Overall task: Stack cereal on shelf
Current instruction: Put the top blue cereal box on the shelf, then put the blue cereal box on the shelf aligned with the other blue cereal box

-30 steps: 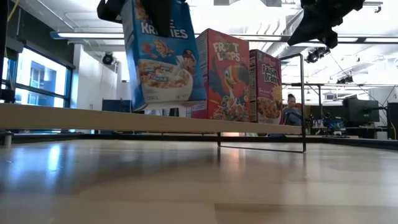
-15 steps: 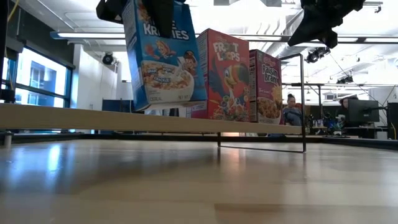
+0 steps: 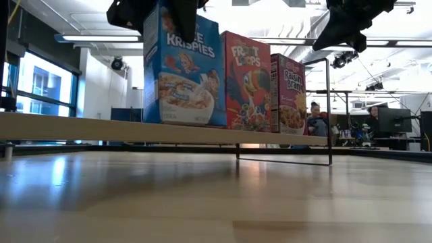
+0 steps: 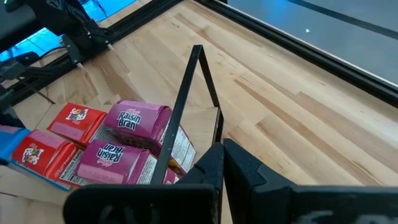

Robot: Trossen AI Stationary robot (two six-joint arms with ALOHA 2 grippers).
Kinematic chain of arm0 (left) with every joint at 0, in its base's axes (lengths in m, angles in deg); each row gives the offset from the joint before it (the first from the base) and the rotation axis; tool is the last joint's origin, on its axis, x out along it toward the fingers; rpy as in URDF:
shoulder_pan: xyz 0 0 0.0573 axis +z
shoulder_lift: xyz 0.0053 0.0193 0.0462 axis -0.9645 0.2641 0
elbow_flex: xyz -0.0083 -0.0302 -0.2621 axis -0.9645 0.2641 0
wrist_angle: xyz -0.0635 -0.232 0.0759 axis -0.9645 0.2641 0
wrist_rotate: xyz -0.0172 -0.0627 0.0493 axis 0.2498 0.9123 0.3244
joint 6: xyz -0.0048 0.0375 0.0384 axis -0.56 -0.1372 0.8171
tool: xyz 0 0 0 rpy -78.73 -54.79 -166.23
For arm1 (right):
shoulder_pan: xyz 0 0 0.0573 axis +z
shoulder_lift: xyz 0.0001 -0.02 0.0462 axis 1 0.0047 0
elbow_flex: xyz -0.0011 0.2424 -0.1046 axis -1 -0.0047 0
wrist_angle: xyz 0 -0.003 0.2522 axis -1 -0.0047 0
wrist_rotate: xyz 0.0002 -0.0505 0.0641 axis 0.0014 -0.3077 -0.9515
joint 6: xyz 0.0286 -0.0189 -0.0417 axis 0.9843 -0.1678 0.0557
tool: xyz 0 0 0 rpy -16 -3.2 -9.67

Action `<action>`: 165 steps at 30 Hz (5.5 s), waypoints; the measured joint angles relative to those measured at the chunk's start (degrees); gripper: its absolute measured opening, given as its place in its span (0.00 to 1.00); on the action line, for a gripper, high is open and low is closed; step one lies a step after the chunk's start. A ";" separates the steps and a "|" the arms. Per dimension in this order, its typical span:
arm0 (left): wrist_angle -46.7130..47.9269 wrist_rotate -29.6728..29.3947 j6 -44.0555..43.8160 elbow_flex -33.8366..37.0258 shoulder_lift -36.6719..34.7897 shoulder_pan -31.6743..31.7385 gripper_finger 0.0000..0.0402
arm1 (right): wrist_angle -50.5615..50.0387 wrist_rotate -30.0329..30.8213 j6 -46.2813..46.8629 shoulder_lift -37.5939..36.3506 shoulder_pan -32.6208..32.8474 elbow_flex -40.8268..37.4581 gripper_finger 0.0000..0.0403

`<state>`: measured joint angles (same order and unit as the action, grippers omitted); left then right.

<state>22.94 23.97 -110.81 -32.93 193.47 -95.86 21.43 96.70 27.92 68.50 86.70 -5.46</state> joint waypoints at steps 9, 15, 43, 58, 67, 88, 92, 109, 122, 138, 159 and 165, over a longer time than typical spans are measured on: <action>-0.89 0.52 3.20 0.02 -2.45 0.57 0.58 | -0.04 0.01 0.00 0.02 0.00 0.00 0.00; -1.06 1.38 5.52 0.02 -6.74 0.97 0.62 | -0.05 -0.01 0.26 0.02 0.00 0.00 0.00; -22.99 -33.29 25.48 27.48 -42.16 3.64 0.36 | 8.11 -12.29 -1.12 -0.96 0.34 3.60 0.22; -54.53 -21.15 48.90 43.52 -54.23 21.56 0.22 | -32.97 -30.83 2.06 16.02 10.60 32.68 0.59; -57.60 -12.47 53.54 43.43 -53.86 29.33 0.02 | -38.17 -28.97 23.58 17.79 30.58 27.71 0.59; -57.80 -8.83 55.96 43.43 -53.88 32.52 0.00 | -35.13 -15.97 41.06 28.89 60.71 20.90 0.59; -57.70 -8.83 54.93 43.43 -53.88 32.50 0.00 | -35.94 -13.92 38.62 32.07 62.32 20.90 0.59; -57.36 -8.83 54.38 43.44 -53.77 32.50 0.00 | -35.93 -17.20 45.34 34.93 61.90 20.90 0.59; -56.10 -8.83 51.99 43.43 -53.77 32.46 0.00 | -35.35 -14.43 40.50 35.81 61.84 19.36 0.59; -56.10 -6.47 51.89 43.43 -53.77 32.44 0.00 | -22.82 -19.19 36.76 35.85 61.79 9.21 0.59; -64.66 -8.02 49.95 43.31 -53.96 32.46 0.00 | -18.30 -16.45 32.94 29.74 61.51 8.33 0.27; -66.71 -12.64 50.43 39.48 -54.07 32.47 0.00 | -16.71 -12.32 33.10 18.67 57.49 9.22 0.26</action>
<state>-43.77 11.33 -60.38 6.55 139.40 -63.39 4.72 84.38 61.02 87.17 144.20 3.76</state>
